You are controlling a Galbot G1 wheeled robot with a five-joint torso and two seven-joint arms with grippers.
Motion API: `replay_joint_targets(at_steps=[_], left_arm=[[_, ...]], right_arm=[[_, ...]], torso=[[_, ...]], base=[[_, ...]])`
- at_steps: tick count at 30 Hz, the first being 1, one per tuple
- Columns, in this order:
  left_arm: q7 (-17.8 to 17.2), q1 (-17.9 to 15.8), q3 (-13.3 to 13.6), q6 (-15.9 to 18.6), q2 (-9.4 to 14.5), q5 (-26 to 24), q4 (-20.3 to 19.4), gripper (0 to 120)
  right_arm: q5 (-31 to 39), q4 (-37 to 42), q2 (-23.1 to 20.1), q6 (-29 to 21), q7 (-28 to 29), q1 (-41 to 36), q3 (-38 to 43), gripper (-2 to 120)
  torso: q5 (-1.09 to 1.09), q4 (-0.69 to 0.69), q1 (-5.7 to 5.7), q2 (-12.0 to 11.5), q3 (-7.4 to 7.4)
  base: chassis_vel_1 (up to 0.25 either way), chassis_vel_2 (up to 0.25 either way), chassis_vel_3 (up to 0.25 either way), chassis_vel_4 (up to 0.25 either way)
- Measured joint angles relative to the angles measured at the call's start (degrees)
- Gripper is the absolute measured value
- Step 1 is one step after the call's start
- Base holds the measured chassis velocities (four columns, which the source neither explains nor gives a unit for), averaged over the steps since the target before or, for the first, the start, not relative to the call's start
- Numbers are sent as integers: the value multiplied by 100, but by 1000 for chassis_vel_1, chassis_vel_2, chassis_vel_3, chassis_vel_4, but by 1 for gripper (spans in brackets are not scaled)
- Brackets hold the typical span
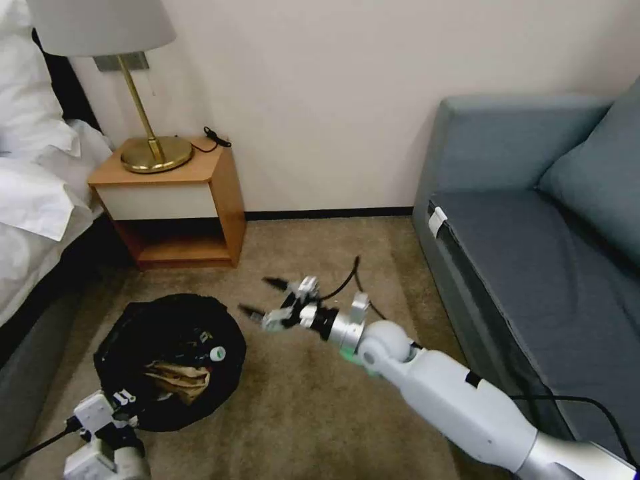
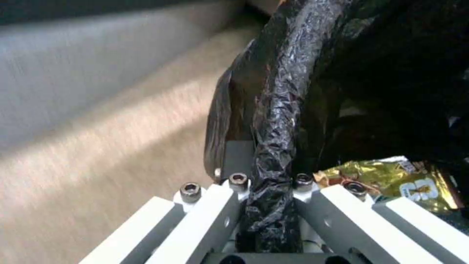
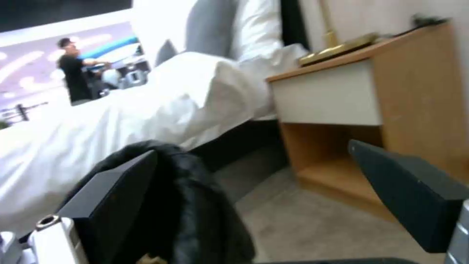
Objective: Pick up the trash bin, then pick up the garbage on the floor and place it into the trash bin.
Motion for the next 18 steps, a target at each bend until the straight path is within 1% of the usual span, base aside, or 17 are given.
replay_joint_targets(at_steps=[1, 4, 5, 9, 10, 14, 18], left_arm=[[0, 0, 0, 0, 0, 0, 0, 1], [-217, -150, -67, 68, -21, -650, 44, 1], [-217, -150, -67, 68, -21, -650, 44, 1], [-755, -379, -187, 230, -23, -1268, 206, 1], [-755, -379, -187, 230, -23, -1268, 206, 1], [-1061, -549, -206, 309, -25, -1574, 377, 1], [-1186, -618, -216, 338, -25, -1721, 455, 1]], right_arm=[[0, 0, 0, 0, 0, 0, 0, 100], [-21, 3, -56, -56, 37, -117, 151, 100], [-21, 3, -56, -56, 37, -117, 151, 100], [-126, 14, -98, -75, 32, -286, 272, 100], [-126, 14, -98, -75, 32, -286, 272, 100], [-185, -8, -71, -76, 9, -397, 377, 100], [-207, -35, -39, -84, -34, -461, 416, 100]], torso=[[0, 0, 0, 0, 0], [0, -1, 0, 0, 0], [0, -1, 0, 0, 0], [0, 1, 0, 0, 0], [0, 1, 0, 0, 0], [-1, 0, 0, 0, 0], [0, 1, 0, 0, 0]], base=[[0, 0, 0, 0], [0, 0, 0, 0], [0, 0, 0, 0], [0, 0, 0, 0], [0, 0, 0, 0], [0, 0, 0, 0], [0, 0, 0, 0]])
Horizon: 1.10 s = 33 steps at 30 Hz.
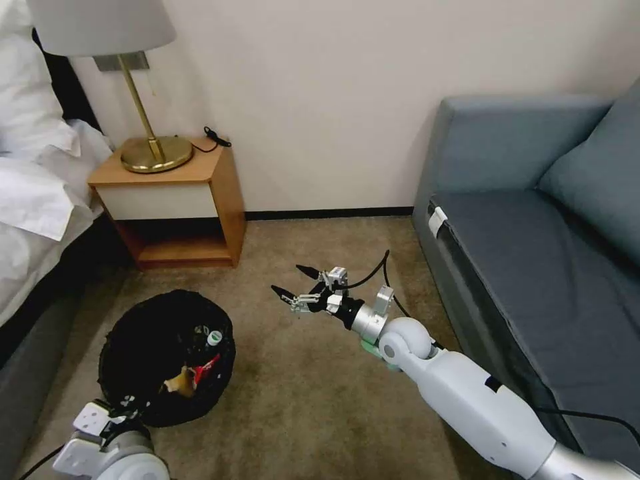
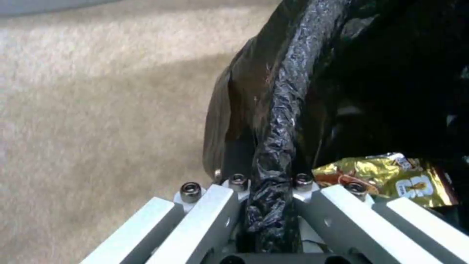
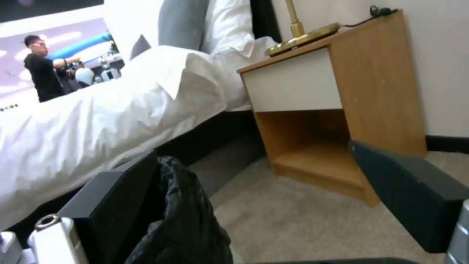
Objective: Pick up the trash bin, then pick up the garbage on the floor and place it into the trash bin.
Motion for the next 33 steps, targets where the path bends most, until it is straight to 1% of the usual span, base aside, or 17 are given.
replay_joint_targets(at_steps=[5, 7, 12, 13, 14, 15, 16, 17, 20, 23, 24, 25, 26, 29, 30, 31, 33], left_arm=[[-205, -77, 2, 96, 20, -69, 27, 1], [-229, -88, 3, 129, 38, -75, 18, 1], [-368, -235, 5, 263, 162, -143, 29, 1], [-385, -252, 5, 281, 189, -177, 36, 4], [-398, -272, 6, 309, 230, -228, 44, 6], [-401, -282, 5, 329, 262, -268, 51, 13], [-400, -288, 7, 343, 281, -296, 60, 16], [-400, -288, 7, 343, 281, -296, 60, 16], [-401, -297, 5, 352, 305, -329, 76, 25], [-401, -300, 5, 353, 310, -339, 83, 27], [-413, -309, 5, 358, 325, -366, 115, 41], [-414, -304, 5, 358, 326, -367, 114, 46], [-414, -304, 5, 358, 326, -367, 114, 46], [-427, -229, 8, 374, 332, -366, 25, 62], [-435, -205, 7, 376, 334, -359, -4, 65], [-435, -205, 7, 376, 334, -359, -4, 65], [-475, -140, 6, 384, 337, -297, -73, 73]], right_arm=[[68, -24, 67, -46, -30, -114, 7, 100], [66, -39, 83, -46, -38, -132, 7, 100], [147, -59, 137, -75, -54, -190, 2, 100], [161, -56, 140, -84, -54, -197, -1, 100], [170, -53, 147, -98, -59, -204, -7, 100], [170, -50, 153, -104, -63, -212, -10, 100], [169, -47, 158, -108, -64, -219, -16, 100], [169, -47, 158, -108, -64, -219, -16, 100], [165, -41, 159, -112, -65, -227, -20, 100], [162, -35, 159, -113, -65, -233, -20, 100], [133, 2, 162, -121, -66, -269, -23, 100], [118, 16, 161, -122, -66, -284, -23, 100], [118, 16, 161, -122, -66, -284, -23, 100], [78, 85, 148, -128, -61, -345, -17, 100], [71, 102, 147, -130, -55, -361, -9, 100], [71, 102, 147, -130, -55, -361, -9, 100], [47, 147, 146, -131, -31, -410, 29, 100]], torso=[[-1, 0, 0, 0, 0], [-1, 0, 0, 0, 0], [0, 0, 0, 0, 0], [-1, 0, 0, 0, 0], [0, 0, 0, 0, 0], [1, 0, 0, 0, 0], [0, 0, 0, 0, 0], [0, 0, 0, 0, 0], [0, 0, 0, 0, 0], [0, 0, 0, 0, 0], [0, 0, 0, 0, 0], [0, 0, 0, 0, 0], [0, 0, 0, 0, 0], [0, 0, 0, 0, 0], [1, 0, 0, 0, 0], [1, 0, 0, 0, 0], [-1, 0, 0, 0, 0]], base=[[0, 0, 0, 0], [0, 0, 0, 0], [0, 0, 0, 0], [0, 0, 0, 0], [0, 0, 0, 0], [0, 0, 0, 0], [0, 0, 0, 0], [0, 0, 0, 0], [0, 0, 0, 0], [0, 0, 0, 0], [0, 0, 0, 0], [0, 0, 0, 0], [0, 0, 0, 0], [0, 0, 0, 0], [0, 0, 0, 0], [0, 0, 0, 0], [0, 0, 0, 0]])
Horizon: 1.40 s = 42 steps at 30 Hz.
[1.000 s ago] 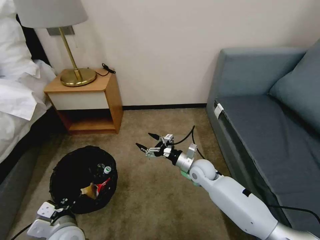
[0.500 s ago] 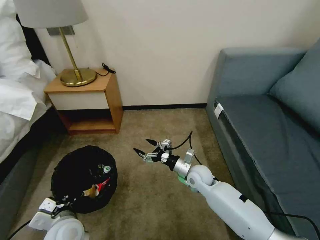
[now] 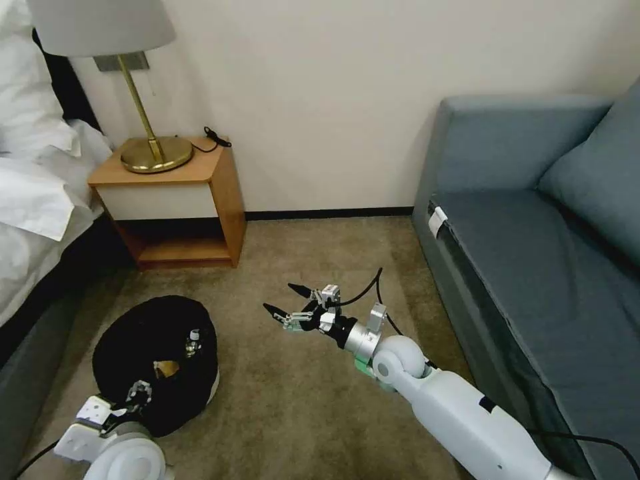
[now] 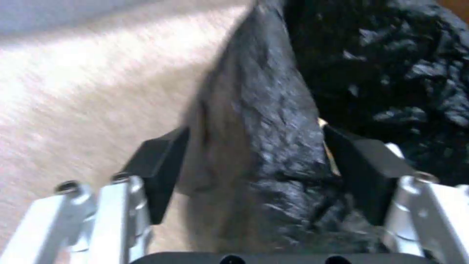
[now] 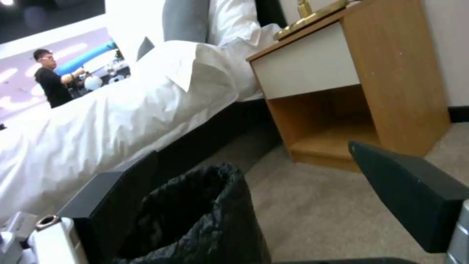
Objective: Pick up the trash bin, then pick up the garbage on the floor and place it into the trash bin.
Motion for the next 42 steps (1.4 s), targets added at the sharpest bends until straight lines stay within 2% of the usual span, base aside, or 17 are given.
replay_joint_targets(at_steps=[2, 4, 6, 8, 10, 11, 13, 14, 15, 16, 19, 20, 23, 26, 31, 38, 42], left_arm=[[-139, 147, -2, 11, 12, 467, -56, 88], [-156, 167, -2, 5, 15, 570, -56, 91], [-181, 320, 9, -267, 88, 1734, 2, 99], [-180, 330, 13, -303, 97, 1850, 9, 99], [-50, 464, 31, -753, 207, 3157, 65, 100], [-50, 464, 31, -753, 207, 3157, 65, 100], [172, 609, 34, -1021, 369, 4066, -32, 100], [382, 708, 49, -1130, 559, 4456, -262, 100], [576, 757, 69, -1228, 631, 4598, -335, 100], [576, 757, 69, -1228, 631, 4598, -335, 100], [1703, 954, 208, -2020, 889, 5694, -307, 100], [1703, 954, 208, -2020, 889, 5694, -307, 100], [2162, 944, 299, -2320, 1012, 6194, -127, 100], [2223, 874, 330, -2335, 1073, 6177, -12, 100], [2393, 711, 367, -2436, 1184, 5571, 175, 100], [2520, 449, 708, -2269, 1227, 4619, 141, 100], [2529, 337, 854, -2232, 1242, 4437, 180, 100]], right_arm=[[-13, 136, -27, 0, 168, -106, 53, 100], [-13, 157, -36, 0, 200, -115, 57, 100], [-40, 338, -110, 22, 402, -152, 142, 100], [-44, 346, -113, 26, 416, -153, 152, 100], [-122, 409, -136, 96, 596, -176, 267, 100], [-122, 409, -136, 96, 596, -176, 267, 100], [-226, 478, -143, 167, 875, -253, 421, 100], [-352, 560, -136, 231, 1215, -410, 605, 100], [-410, 623, -123, 249, 1406, -518, 715, 100], [-410, 623, -123, 249, 1406, -518, 715, 100], [-627, 1001, -26, 294, 2282, -1011, 1146, 100], [-627, 1001, -26, 294, 2282, -1011, 1146, 100], [-759, 1185, 1, 406, 2622, -1284, 1315, 100], [-860, 1272, 21, 417, 2747, -1428, 1426, 100], [-1270, 1501, 167, 406, 3112, -1865, 1677, 100], [-1906, 1671, 558, 398, 3399, -2428, 1958, 100], [-2098, 1746, 728, 401, 3412, -2592, 2087, 100]], torso=[[1, 0, 0, 0, 0], [1, 1, 0, 0, 0], [0, 0, 0, 0, 0], [0, 1, 0, 0, 0], [0, 1, 0, 0, 0], [0, 1, 0, 0, 0], [-1, 2, 0, 0, 0], [5, -1, 0, 0, 0], [1, 0, 0, 0, 0], [1, 0, 0, 0, 0], [1, 0, 0, 0, 0], [1, 0, 0, 0, 0], [1, 0, 0, 0, 0], [0, -1, 0, 0, 0], [0, 0, 0, 0, 0], [1, 0, 0, 0, 0], [1, 0, 0, 0, 0]], base=[[0, 0, 0, 0], [0, 0, 0, 0], [0, 0, 0, 0], [0, 0, 0, 0], [0, 0, 0, 0], [0, 0, 0, 0], [0, 0, 0, 0], [0, 0, 0, 0], [0, 0, 0, 0], [0, 0, 0, 0], [0, 0, 0, 0], [0, 0, 0, 0], [0, 0, 0, 0], [0, 0, 0, 0], [0, 0, 0, 0], [0, 0, 0, 0], [0, 0, 0, 0]])
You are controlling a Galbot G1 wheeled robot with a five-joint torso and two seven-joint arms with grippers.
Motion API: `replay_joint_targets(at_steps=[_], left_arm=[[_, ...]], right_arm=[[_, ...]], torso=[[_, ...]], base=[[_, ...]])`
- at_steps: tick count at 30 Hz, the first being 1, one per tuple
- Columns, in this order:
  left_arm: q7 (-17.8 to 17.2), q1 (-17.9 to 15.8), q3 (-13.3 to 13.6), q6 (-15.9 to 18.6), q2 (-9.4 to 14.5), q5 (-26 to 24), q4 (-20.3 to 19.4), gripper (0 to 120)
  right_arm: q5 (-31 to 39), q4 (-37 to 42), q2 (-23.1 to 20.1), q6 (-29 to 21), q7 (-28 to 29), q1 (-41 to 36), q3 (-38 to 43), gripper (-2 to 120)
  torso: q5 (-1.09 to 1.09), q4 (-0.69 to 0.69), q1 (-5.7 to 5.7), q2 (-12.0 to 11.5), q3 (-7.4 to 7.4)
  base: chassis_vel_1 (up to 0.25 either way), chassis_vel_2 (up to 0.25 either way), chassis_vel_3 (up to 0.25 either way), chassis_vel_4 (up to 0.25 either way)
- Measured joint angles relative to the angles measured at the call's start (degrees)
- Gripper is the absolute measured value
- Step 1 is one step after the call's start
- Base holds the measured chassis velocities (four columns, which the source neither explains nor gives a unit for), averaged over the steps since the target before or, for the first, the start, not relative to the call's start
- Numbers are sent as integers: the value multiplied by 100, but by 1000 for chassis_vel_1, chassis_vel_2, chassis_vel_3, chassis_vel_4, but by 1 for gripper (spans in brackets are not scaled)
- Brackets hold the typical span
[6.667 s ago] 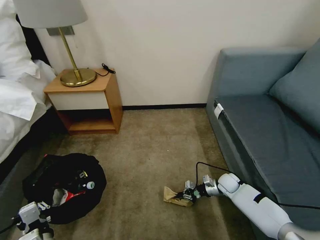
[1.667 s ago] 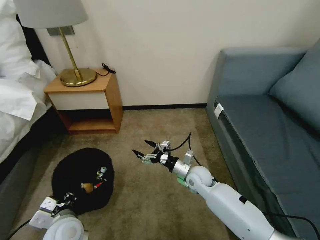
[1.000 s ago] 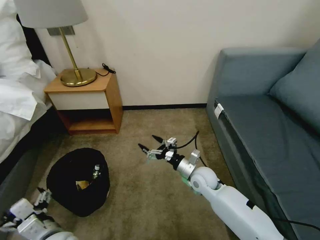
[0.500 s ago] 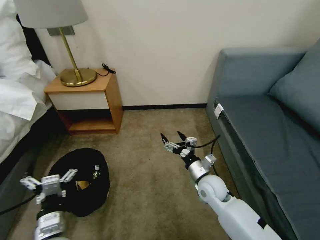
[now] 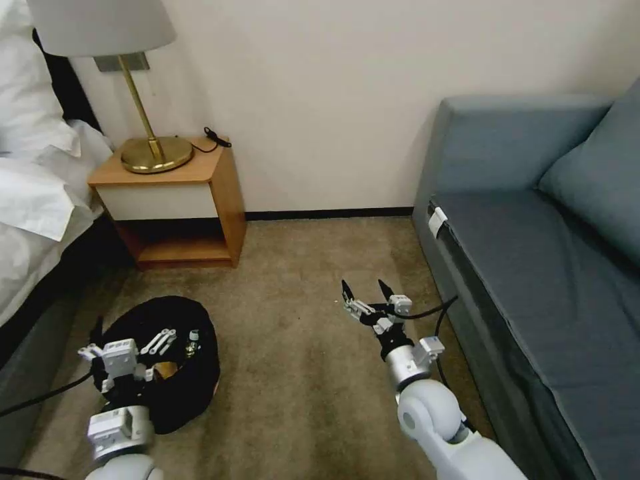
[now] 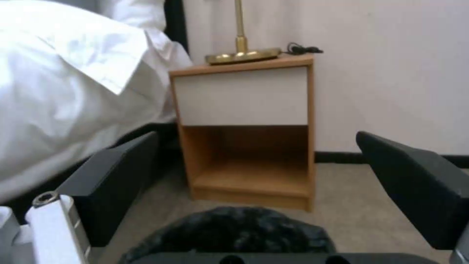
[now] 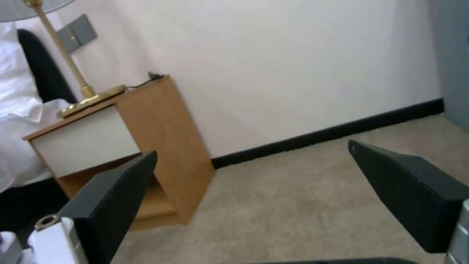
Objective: Pick up the trash bin, then pick up the garbage on the floor and place it into the trash bin.
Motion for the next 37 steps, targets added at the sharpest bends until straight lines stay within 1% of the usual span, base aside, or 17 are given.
replay_joint_targets(at_steps=[3, 4, 8, 11, 17, 37], left_arm=[[2, -80, 89, 6, 19, -124, 39, 100], [2, -80, 89, 6, 19, -124, 39, 100], [8, -161, 171, -1, 30, -195, 110, 100], [37, -164, 195, -26, 32, -195, 134, 100], [90, -159, 211, -41, 50, -190, 187, 100], [96, -162, 214, -33, 46, -181, 197, 100]], right_arm=[[-106, 52, 297, -2, 7, -89, 279, 100], [-106, 52, 297, -2, 7, -89, 279, 100], [-100, 68, 757, -50, -10, -149, 637, 100], [-169, 39, 846, -31, -42, -193, 673, 100], [-418, -73, 835, 100, -168, -227, 715, 100], [-428, -85, 808, 97, -160, -215, 726, 100]], torso=[[0, 0, 0, 0, 0], [0, 0, 0, 0, 0], [0, 0, 0, 0, 0], [-1, 0, 0, 0, 0], [0, 0, 0, 0, 0], [0, 0, 0, 0, 0]], base=[[0, 0, 0, 0], [0, 0, 0, 0], [0, 0, 0, 0], [0, 0, 0, 0], [0, 0, 0, 0], [0, 0, 0, 0]])
